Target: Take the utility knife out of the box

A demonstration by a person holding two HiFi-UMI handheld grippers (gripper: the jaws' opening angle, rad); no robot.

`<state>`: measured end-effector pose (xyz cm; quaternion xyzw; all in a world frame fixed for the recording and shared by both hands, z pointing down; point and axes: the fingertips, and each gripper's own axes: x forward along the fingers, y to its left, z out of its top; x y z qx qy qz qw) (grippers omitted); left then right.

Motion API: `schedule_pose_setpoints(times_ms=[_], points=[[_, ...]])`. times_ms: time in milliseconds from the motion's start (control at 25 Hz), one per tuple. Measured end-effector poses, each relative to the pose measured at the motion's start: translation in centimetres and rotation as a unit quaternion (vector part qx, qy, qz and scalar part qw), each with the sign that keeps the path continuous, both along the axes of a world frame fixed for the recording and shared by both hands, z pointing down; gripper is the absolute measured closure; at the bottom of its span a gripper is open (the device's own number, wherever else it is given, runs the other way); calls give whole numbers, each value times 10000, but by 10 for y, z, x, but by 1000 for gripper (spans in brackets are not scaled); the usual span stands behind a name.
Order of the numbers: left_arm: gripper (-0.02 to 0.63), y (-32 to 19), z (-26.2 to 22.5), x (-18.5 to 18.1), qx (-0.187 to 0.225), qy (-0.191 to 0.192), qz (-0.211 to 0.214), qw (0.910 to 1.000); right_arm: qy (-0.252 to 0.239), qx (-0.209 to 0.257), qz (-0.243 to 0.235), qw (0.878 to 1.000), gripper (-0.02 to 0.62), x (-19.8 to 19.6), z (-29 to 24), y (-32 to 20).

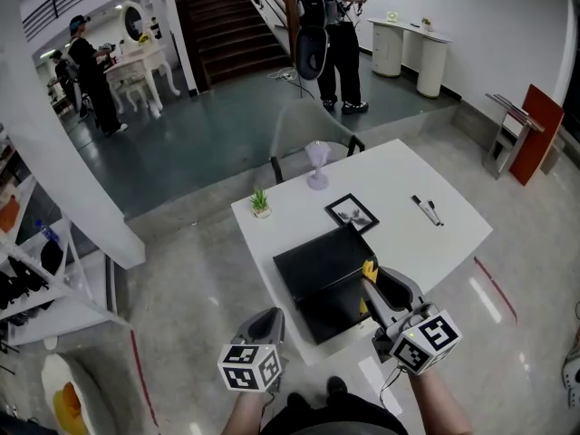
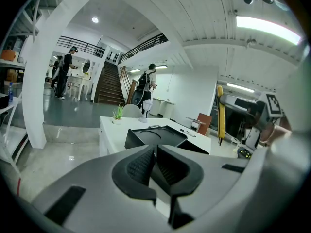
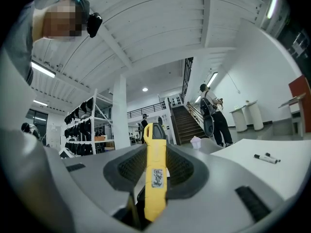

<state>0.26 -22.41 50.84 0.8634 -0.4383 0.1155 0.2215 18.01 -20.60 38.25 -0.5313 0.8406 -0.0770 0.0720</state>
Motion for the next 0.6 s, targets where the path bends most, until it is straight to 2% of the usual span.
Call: schedule_pose_setpoints(times_ms=[600], points=[[581, 4, 2, 8, -7, 13, -26, 10000, -86, 102, 62, 9999, 479, 9, -3, 2]])
